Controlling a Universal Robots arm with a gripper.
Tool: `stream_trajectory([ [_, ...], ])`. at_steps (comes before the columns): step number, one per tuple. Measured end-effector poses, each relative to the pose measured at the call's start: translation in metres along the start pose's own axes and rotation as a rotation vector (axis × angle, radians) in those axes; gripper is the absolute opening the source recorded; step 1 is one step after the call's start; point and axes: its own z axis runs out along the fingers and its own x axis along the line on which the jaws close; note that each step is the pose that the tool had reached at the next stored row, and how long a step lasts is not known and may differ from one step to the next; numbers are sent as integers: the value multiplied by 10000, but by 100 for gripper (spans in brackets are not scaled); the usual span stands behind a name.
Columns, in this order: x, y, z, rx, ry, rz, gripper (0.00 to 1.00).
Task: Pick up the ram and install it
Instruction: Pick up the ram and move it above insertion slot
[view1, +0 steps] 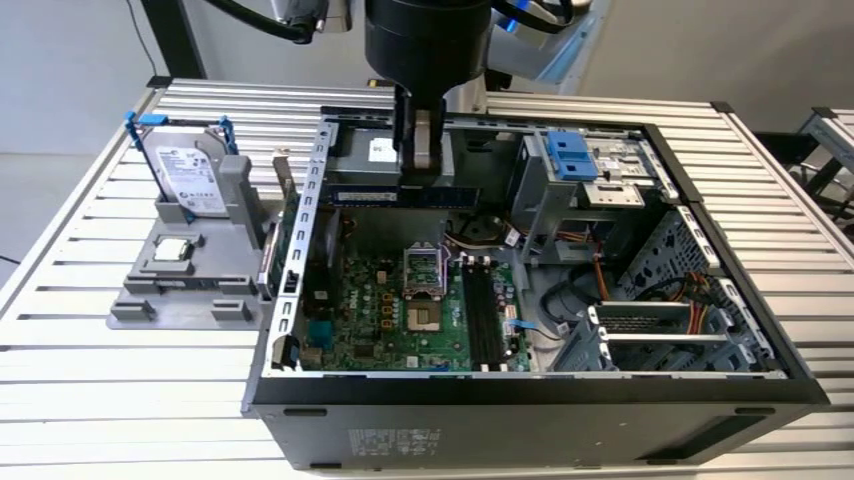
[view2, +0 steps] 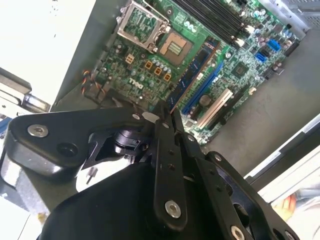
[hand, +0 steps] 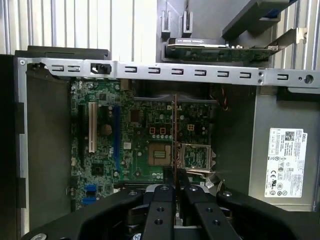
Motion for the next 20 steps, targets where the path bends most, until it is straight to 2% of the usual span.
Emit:
stream_trajectory([
  [12, 0, -90, -2, 25, 6, 786, 0],
  [20, -1, -239, -5, 11, 11, 840, 0],
])
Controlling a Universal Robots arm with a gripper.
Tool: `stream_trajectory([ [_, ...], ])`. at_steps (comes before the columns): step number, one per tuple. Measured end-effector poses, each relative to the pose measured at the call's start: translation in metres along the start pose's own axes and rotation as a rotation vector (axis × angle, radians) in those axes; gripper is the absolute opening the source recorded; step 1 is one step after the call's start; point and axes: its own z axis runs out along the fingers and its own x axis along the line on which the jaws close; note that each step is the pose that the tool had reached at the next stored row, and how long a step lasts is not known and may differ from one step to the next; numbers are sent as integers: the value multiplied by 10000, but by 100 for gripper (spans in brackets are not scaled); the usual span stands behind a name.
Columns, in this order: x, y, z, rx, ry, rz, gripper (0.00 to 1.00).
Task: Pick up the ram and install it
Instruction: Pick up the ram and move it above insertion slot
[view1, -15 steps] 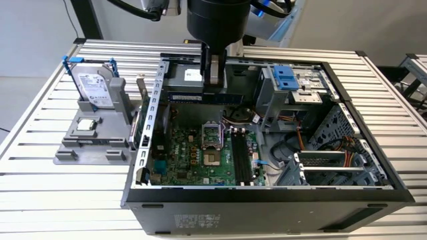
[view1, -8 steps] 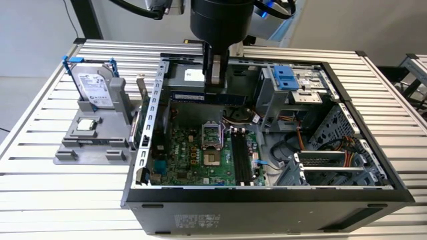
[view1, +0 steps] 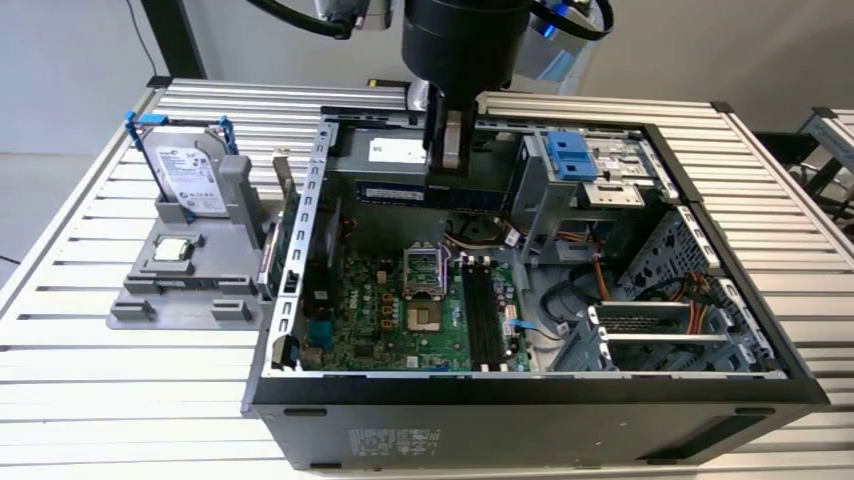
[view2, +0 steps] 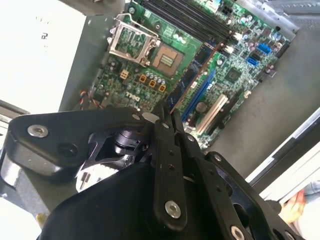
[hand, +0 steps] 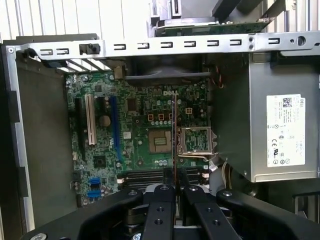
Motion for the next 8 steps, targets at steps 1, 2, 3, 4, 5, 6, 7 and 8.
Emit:
stream_trajectory([
  [1, -2, -20, 0, -1, 0, 1, 0],
  [2, -3, -41, 0, -2, 0, 1, 0],
  [3, -5, -61, -1, -4, 1, 0, 0],
  [4, -7, -81, -1, -4, 2, 0, 0],
  [5, -8, -103, -2, -6, 1, 0, 0],
  [6, -10, -123, -2, -6, 1, 0, 0],
  [7, -12, -142, -2, -6, 1, -3, 0],
  [8, -13, -160, -3, -7, 2, -6, 0],
])
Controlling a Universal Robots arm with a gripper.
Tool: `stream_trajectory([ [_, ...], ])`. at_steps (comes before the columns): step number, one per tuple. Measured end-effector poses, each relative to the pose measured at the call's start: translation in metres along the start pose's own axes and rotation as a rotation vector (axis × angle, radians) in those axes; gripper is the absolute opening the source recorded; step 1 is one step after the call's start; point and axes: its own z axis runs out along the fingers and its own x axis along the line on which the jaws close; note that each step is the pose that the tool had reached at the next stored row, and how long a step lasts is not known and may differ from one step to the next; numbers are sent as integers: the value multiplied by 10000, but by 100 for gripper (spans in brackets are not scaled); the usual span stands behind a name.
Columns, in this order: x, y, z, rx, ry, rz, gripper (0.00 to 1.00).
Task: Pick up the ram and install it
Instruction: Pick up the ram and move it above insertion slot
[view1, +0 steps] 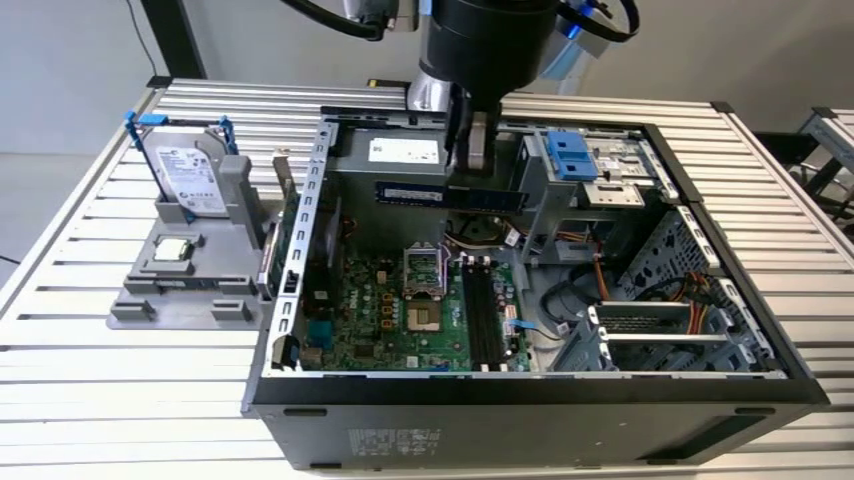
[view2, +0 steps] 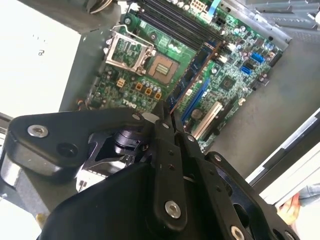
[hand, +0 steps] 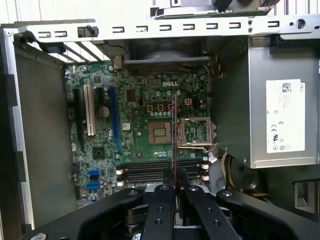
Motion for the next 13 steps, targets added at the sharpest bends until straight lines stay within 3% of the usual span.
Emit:
stream_trajectory([
  [13, -19, -234, -5, -4, 1, -86, 0],
])
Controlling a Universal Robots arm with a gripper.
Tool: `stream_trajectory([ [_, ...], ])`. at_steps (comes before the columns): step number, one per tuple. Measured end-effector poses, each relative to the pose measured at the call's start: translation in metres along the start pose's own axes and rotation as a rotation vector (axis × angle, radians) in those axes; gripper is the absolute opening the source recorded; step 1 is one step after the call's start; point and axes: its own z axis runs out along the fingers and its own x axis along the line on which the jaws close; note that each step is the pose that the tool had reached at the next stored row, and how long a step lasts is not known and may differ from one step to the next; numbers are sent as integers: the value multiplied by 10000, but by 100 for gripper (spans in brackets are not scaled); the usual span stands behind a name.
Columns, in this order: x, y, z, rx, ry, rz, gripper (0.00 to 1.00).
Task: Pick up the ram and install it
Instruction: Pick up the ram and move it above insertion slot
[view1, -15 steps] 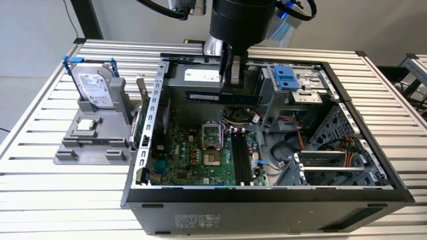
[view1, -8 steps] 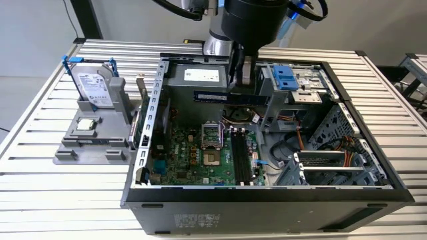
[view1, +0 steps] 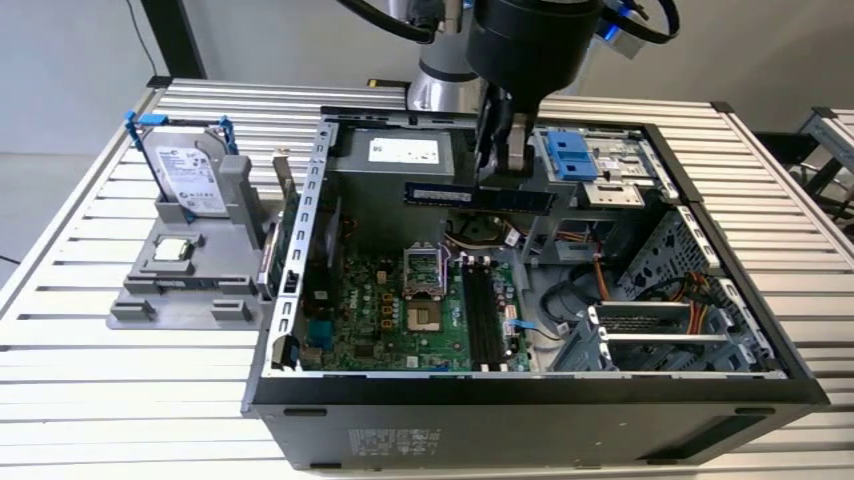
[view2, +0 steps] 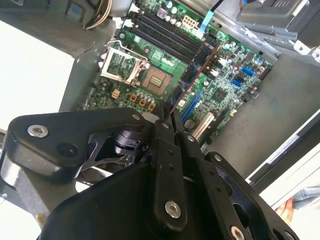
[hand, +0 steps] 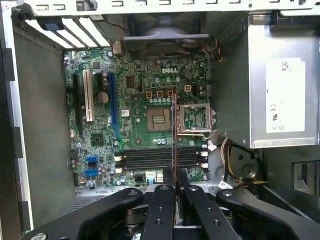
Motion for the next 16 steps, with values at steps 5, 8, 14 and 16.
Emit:
stream_trajectory([
  [5, -7, -96, -2, -2, 1, -27, 0],
  [8, -11, -154, -3, -3, 2, -39, 0],
  [14, -20, -266, -5, -4, 1, -58, 0],
  [16, -23, -302, -6, -4, 1, -63, 0],
])
